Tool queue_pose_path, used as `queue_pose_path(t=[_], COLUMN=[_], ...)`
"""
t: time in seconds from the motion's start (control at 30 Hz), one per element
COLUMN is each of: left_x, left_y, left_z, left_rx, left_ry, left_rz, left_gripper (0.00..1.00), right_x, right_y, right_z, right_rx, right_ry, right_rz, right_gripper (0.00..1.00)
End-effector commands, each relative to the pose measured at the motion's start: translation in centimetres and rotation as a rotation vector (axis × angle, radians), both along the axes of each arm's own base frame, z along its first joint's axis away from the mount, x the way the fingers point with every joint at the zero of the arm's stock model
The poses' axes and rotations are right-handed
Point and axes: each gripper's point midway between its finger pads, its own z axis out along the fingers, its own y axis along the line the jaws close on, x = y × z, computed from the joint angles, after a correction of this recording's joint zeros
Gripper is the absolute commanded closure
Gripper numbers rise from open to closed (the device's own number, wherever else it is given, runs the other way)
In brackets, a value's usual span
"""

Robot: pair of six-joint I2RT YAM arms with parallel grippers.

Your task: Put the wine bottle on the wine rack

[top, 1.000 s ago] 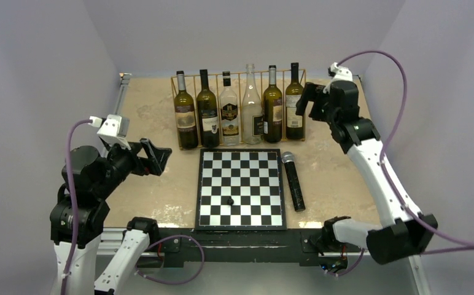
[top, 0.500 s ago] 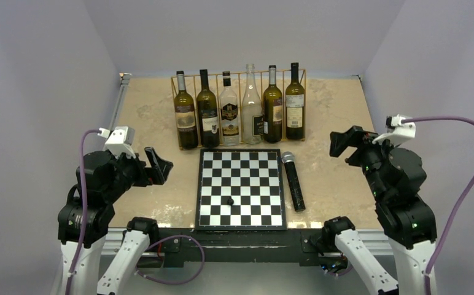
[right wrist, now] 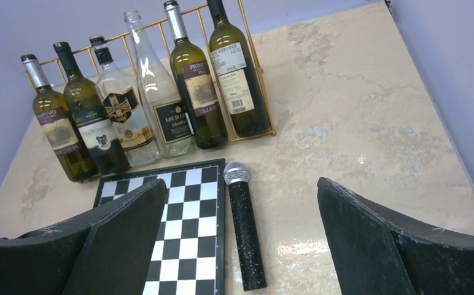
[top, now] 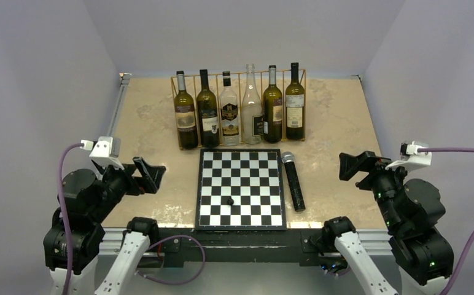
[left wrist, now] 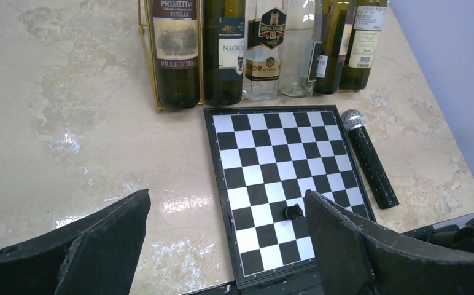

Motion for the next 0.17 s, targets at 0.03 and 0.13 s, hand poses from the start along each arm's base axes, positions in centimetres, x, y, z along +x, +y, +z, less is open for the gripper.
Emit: queue_pose_path(t=[0.03, 0.13], left_x=[-0.40, -0.63], left_y=[0.24, 0.68], left_z=[1.86, 2.50], left_rx=[0.028, 0.036], left_ry=[-0.080, -0.101], left_rz=[-0.011, 0.010], left_gripper=[0.01, 0.01], right_x=[-0.37, -0.30], right_y=[0.15, 0.47], right_z=[-0.05, -0.27], right_rx=[0.011, 0.019], right_ry=[0.011, 0.019], right_rz=[0.009, 0.023], right_gripper=[0.02, 0.02])
